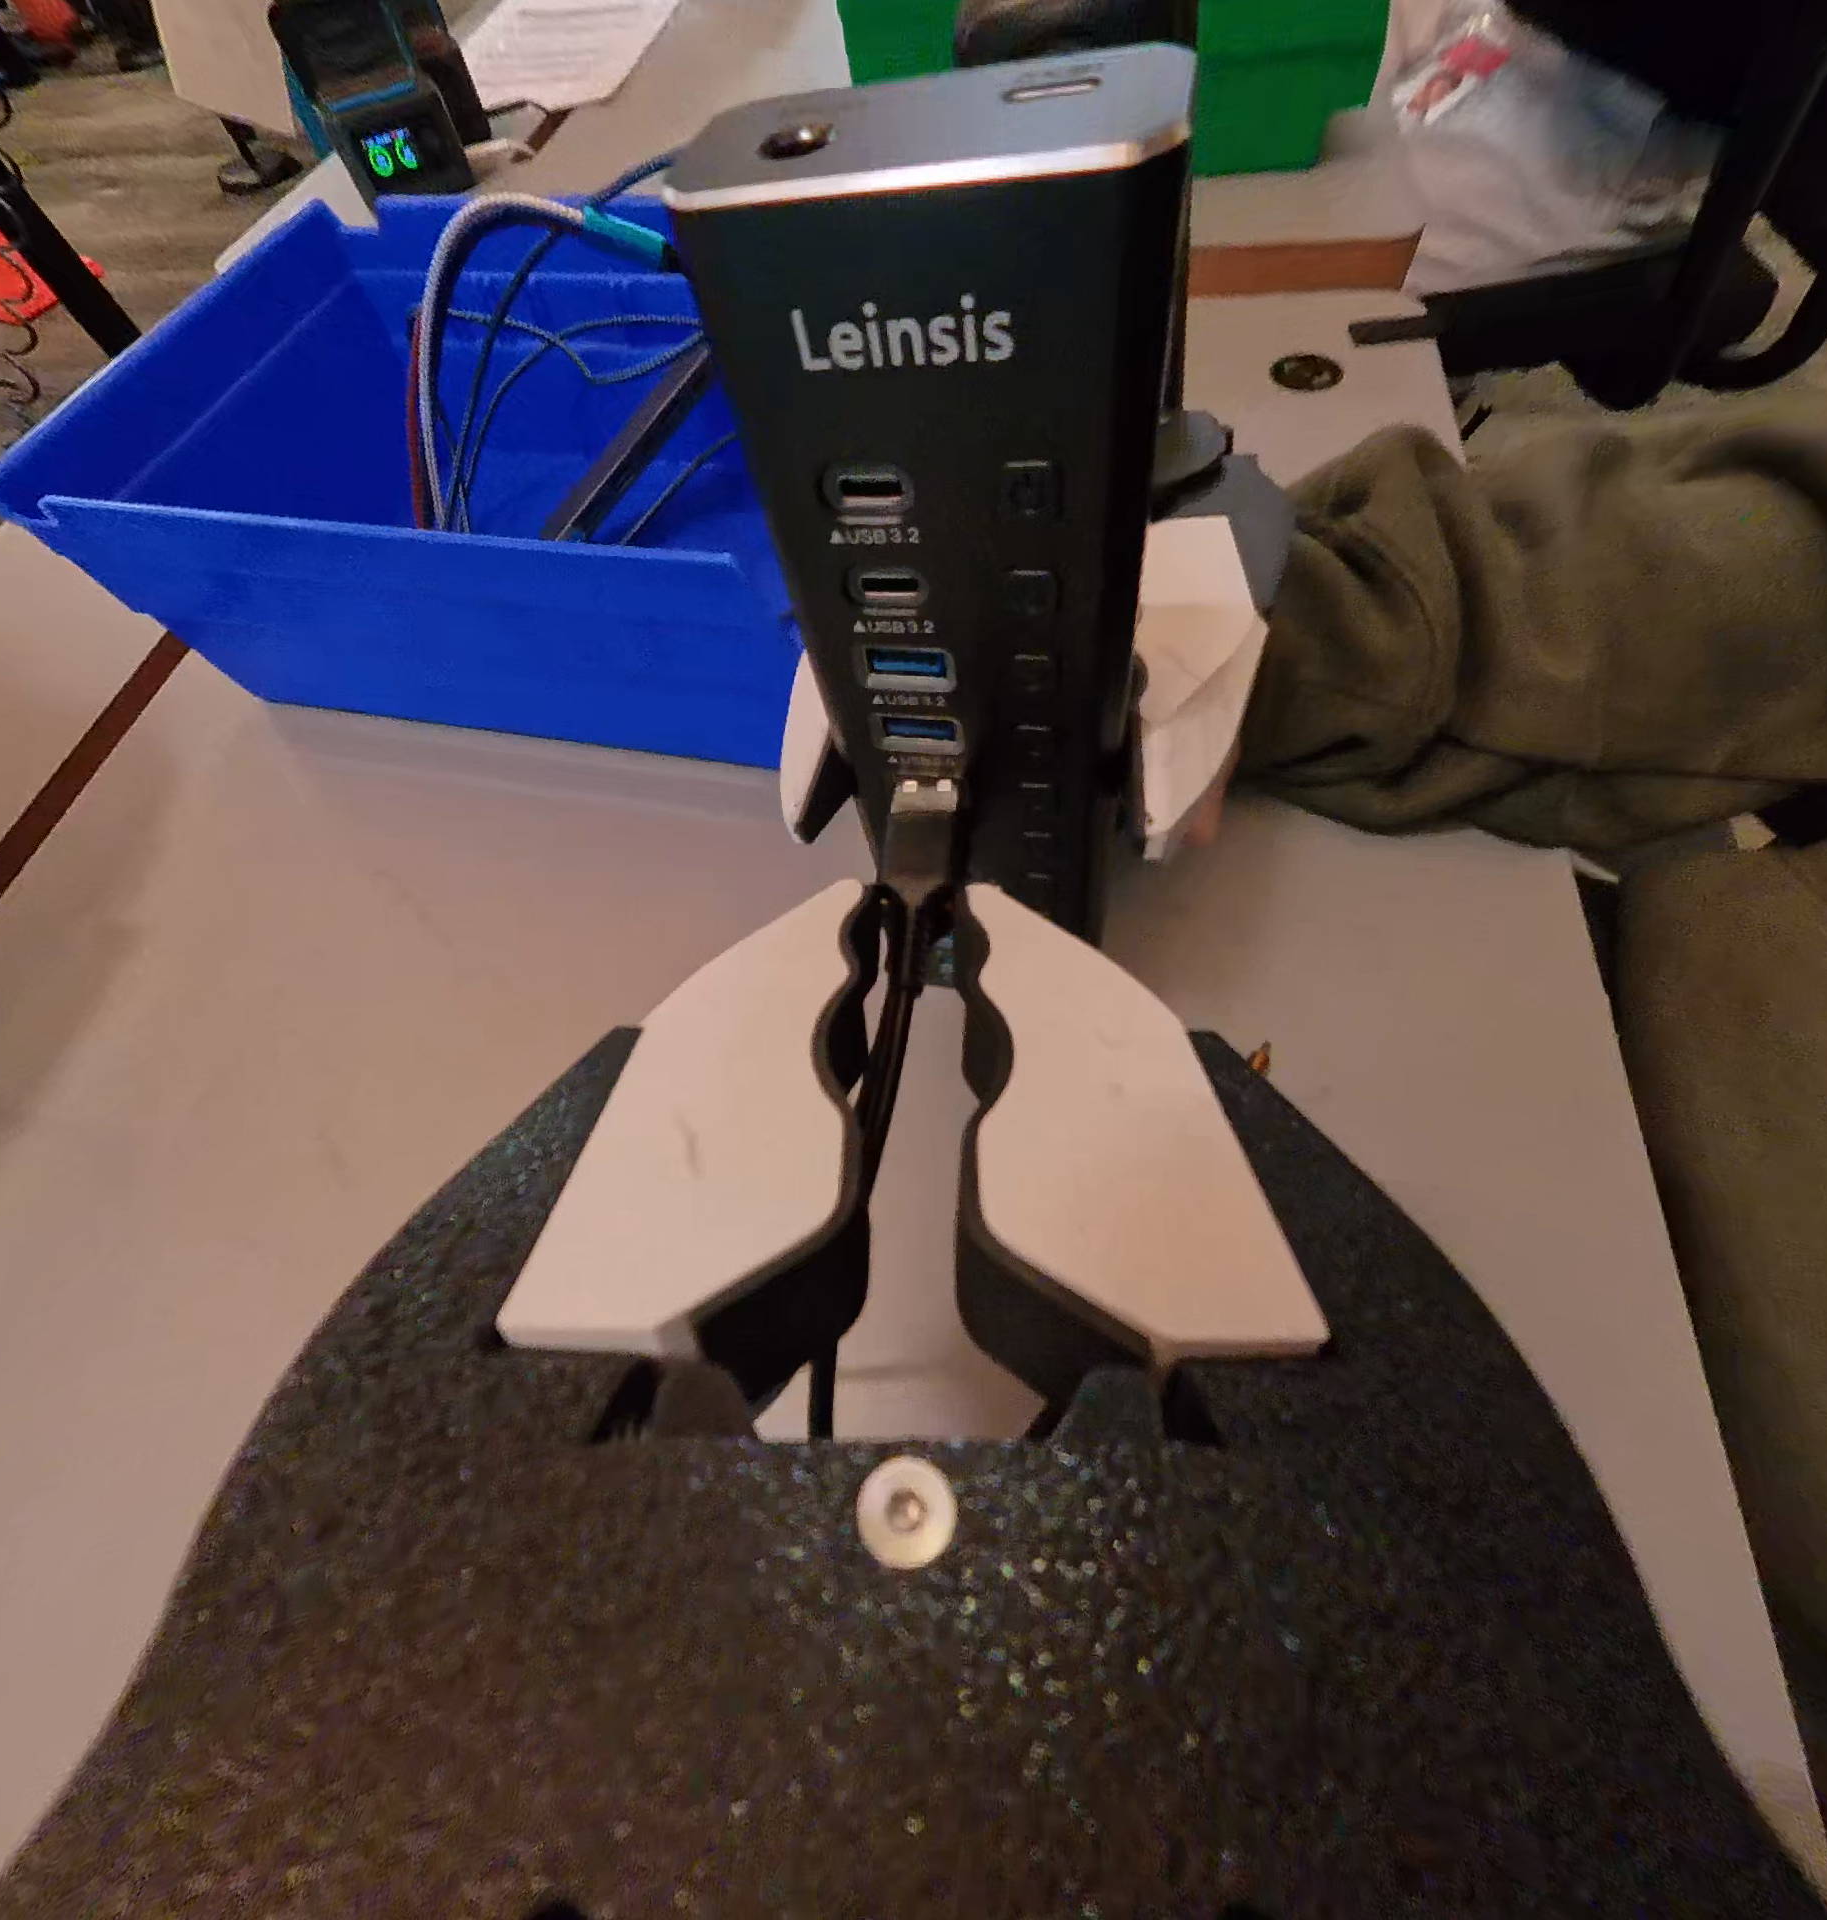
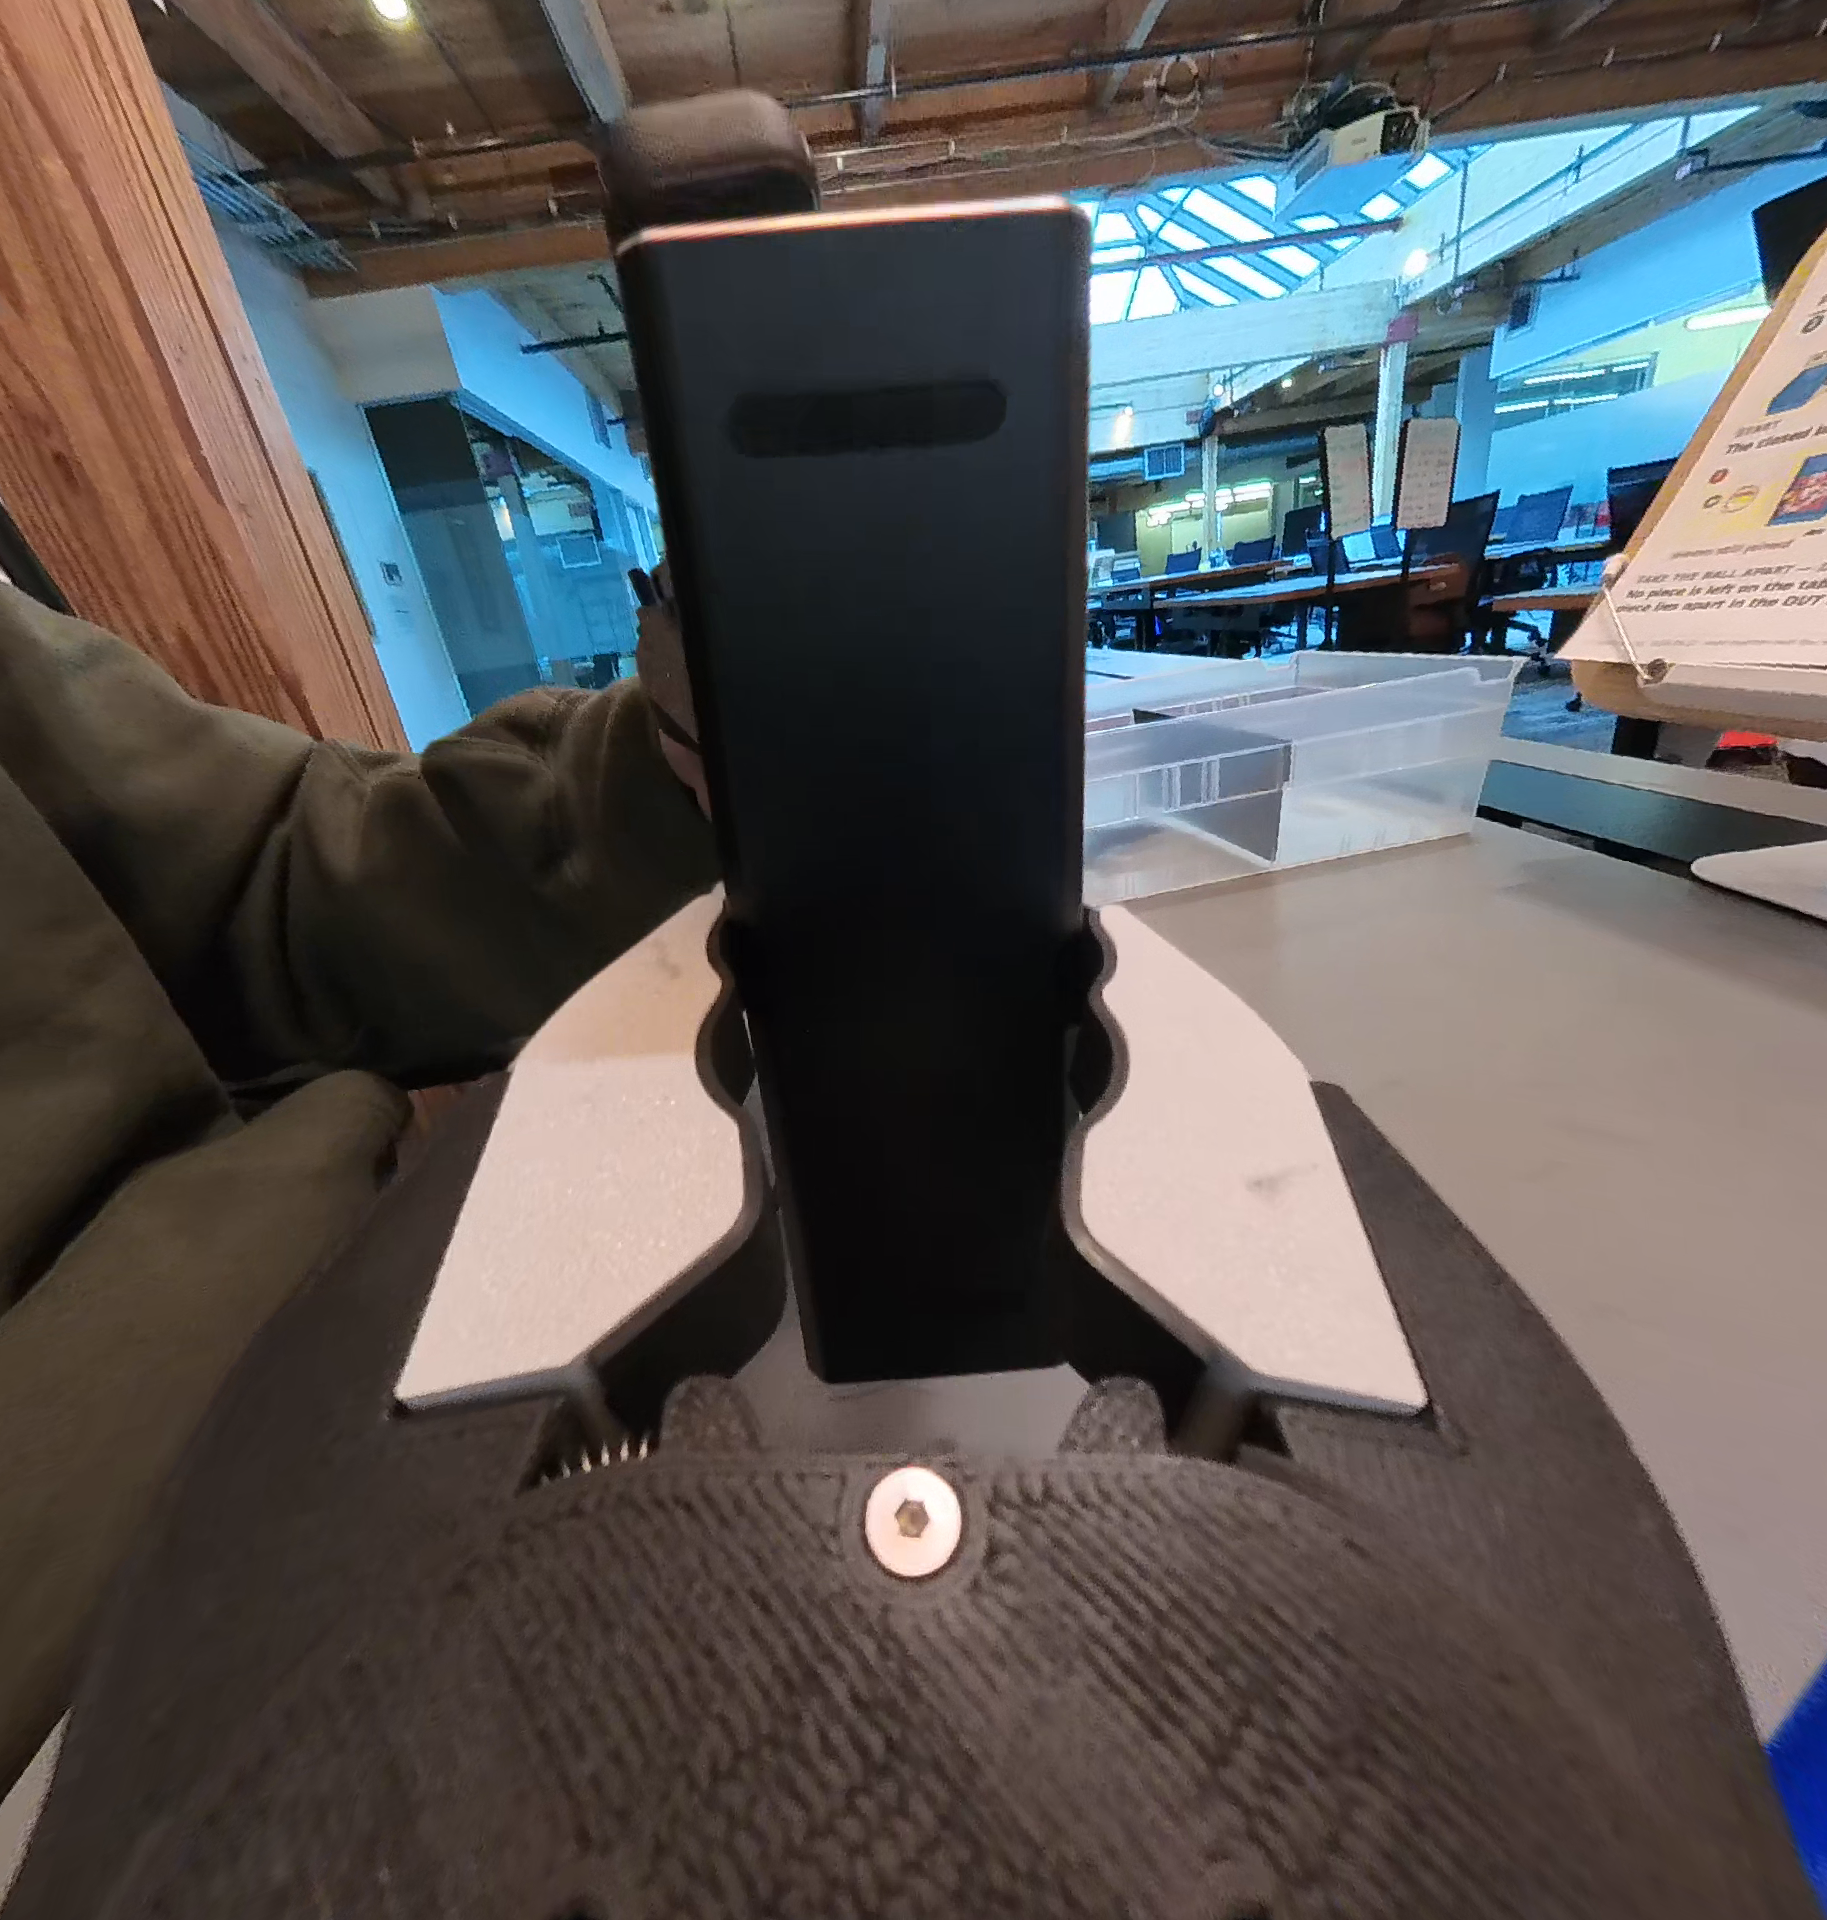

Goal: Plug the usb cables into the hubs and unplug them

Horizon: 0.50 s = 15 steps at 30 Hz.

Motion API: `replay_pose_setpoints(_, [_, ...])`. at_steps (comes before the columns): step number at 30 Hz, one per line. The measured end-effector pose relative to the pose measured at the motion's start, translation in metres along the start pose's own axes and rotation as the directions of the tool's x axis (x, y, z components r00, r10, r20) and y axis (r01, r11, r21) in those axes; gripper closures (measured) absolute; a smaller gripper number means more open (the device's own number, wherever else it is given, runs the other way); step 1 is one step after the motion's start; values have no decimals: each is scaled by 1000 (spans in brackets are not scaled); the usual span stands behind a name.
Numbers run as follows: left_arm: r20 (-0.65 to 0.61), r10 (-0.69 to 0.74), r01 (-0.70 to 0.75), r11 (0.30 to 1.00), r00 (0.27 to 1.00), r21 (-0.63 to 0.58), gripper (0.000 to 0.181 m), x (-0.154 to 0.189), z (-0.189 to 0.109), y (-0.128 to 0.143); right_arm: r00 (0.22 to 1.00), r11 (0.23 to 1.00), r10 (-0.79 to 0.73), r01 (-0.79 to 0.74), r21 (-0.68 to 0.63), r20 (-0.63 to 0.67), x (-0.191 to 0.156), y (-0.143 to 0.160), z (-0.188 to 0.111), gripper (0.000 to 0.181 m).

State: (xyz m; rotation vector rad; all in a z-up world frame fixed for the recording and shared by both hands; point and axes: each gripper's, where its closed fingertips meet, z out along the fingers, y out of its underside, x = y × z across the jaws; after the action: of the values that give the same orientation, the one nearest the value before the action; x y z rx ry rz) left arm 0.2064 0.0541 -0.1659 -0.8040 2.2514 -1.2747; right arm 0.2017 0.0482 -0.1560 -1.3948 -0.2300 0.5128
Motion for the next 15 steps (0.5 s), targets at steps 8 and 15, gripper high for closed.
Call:
replay_pose_setpoints(8, [-49, 4, -5, 1000, 999, -6, 170, 1, -3, -8, 999, 997, -17, 19, -79, 27, -5, 10, 8, 120])
replay_pose_setpoints(15, [-33, 41, -45, 991, 999, -125, 170, -1, -1, -9, 1000, 997, -25, 25, -71, 0, -3, 9, 7, 121])
